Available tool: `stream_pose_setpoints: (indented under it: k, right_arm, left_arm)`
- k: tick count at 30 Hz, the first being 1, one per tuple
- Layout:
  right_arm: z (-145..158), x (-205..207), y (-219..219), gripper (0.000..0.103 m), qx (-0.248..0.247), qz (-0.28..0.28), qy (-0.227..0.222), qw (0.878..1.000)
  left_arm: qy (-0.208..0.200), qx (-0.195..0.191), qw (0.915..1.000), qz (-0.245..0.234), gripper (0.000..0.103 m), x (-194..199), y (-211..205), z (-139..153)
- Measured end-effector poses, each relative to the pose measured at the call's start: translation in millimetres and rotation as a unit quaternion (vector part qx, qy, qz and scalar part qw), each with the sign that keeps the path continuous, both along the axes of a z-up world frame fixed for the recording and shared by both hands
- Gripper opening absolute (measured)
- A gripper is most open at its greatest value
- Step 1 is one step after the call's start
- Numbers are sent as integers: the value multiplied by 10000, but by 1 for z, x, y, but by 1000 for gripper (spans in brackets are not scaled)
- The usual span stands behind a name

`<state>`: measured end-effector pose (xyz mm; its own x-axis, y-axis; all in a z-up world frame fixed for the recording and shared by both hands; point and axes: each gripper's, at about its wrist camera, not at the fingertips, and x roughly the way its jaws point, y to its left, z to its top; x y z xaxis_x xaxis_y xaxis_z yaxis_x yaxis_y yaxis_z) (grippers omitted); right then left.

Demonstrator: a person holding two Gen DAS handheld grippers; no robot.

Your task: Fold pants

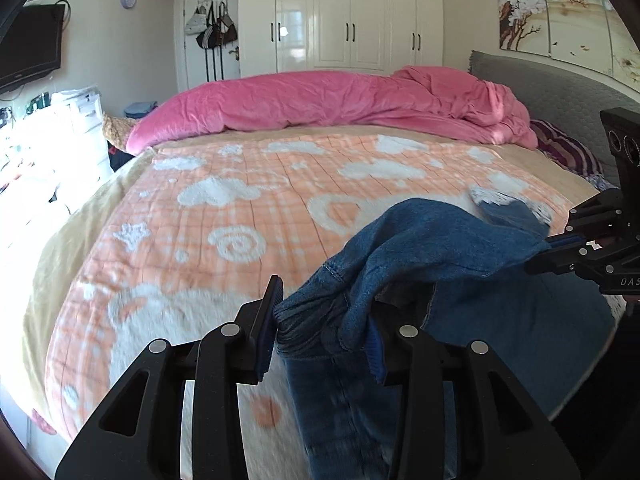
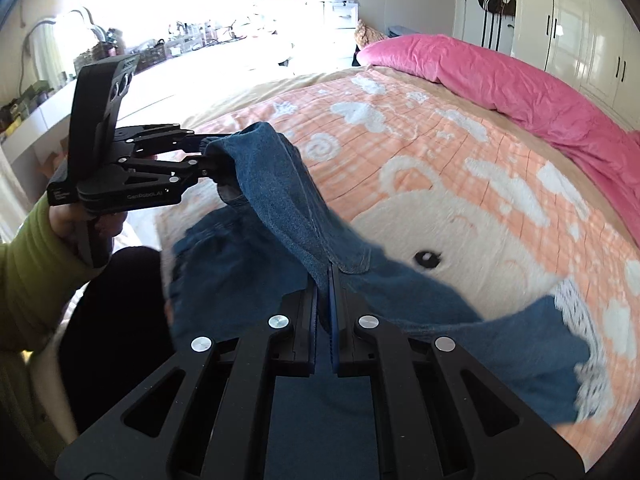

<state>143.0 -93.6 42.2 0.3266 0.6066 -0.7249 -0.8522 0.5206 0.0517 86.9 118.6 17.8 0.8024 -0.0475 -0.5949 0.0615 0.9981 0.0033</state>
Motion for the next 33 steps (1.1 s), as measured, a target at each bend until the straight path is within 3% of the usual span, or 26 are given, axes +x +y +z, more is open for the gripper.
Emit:
stream_pose_setpoints:
  k: [13,18,23,25,29,33]
  right_arm:
    - [-54,-81,2,4,-134,90,336,9993]
    - [-61,-96,6,4,-234,175,332,9990]
    - [-61,-100,0,5,-270,161,325,9990]
    - [-64,-100,-1,5,-306,133,343,9989]
    - [-72,-104,0,7,-400,118,384,9984]
    - [-76,-105,-2,10,-357,77,517,9980]
  left_arm:
    - [741,38,9971,184,44,-55,5,-42]
    - [777,36,9967,224,53,-69,12,-38]
    - [858,30,9960,228,53,-85,14,-38]
    - [877,88,9952,432,52,-91,19,-36]
    - [699,-235,9957,564,51,-100,29,-19]
    - [489,-192,9983,238,51,-93,5,-1]
